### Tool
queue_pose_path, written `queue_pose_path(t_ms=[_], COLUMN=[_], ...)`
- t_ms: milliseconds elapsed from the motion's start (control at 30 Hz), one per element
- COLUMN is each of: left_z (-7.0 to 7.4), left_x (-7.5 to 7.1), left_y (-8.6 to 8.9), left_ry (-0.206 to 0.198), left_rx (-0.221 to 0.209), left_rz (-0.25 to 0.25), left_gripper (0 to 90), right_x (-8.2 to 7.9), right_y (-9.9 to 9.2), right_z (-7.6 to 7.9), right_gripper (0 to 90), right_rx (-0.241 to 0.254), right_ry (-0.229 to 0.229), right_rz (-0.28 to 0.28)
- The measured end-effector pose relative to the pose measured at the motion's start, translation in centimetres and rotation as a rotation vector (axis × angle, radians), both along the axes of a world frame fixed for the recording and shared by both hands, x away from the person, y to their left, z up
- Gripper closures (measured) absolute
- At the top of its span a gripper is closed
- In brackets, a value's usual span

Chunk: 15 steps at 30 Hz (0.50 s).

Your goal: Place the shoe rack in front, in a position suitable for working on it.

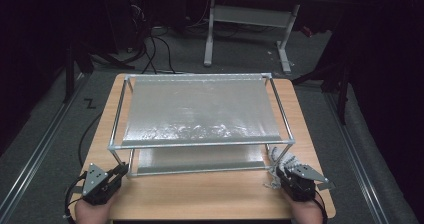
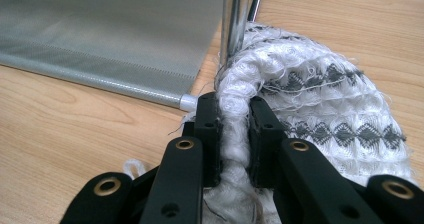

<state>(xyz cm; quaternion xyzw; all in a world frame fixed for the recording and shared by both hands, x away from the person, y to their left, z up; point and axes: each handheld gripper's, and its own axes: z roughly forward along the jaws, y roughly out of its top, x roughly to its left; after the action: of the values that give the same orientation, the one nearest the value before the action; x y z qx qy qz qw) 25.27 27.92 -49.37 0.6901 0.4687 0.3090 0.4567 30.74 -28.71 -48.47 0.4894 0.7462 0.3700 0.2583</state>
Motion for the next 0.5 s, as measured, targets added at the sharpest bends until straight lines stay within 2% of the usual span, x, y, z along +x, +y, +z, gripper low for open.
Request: queue_pose_path(t_ms=[200,267,300,333,367,400,433,467,500], left_z=[0.0,0.0,0.0,0.0,0.0,0.0,0.0,0.0,0.0], left_x=[0.0,0.0,0.0,0.0,0.0,0.0,0.0,0.0,0.0], left_y=[0.0,0.0,0.0,0.0,0.0,0.0,0.0,0.0,0.0], left_ry=[-0.001,-0.001,-0.001,-0.001,-0.001,-0.001,-0.001,-0.002,-0.002], left_rx=[0.003,0.002,0.002,0.002,0.002,0.002,0.002,0.002,0.002], left_rz=[0.001,0.001,0.0,0.0,0.0,0.0,0.0,-0.001,-0.001], left_gripper=[80.7,80.8,80.8,80.8,80.8,80.7,80.7,80.8,80.7], right_x=[-0.3,-0.6,-0.6,-0.8,-0.8,-1.0,-1.0,-1.3,-1.3], right_y=[0.1,0.0,0.0,0.0,0.0,0.1,0.1,0.1,0.1], right_z=[0.7,1.4,1.4,2.0,2.0,2.7,2.7,3.5,3.5], right_gripper=[78.7,78.7,78.7,78.7,78.7,78.7,78.7,78.5,78.5], right_rx=[0.004,0.01,0.01,0.02,0.02,0.025,0.025,0.028,0.028], right_ry=[-0.035,-0.071,-0.071,-0.097,-0.097,-0.125,-0.125,-0.155,-0.155], right_rz=[-0.001,-0.003,-0.003,-0.008,-0.008,-0.008,-0.008,-0.009,-0.009])
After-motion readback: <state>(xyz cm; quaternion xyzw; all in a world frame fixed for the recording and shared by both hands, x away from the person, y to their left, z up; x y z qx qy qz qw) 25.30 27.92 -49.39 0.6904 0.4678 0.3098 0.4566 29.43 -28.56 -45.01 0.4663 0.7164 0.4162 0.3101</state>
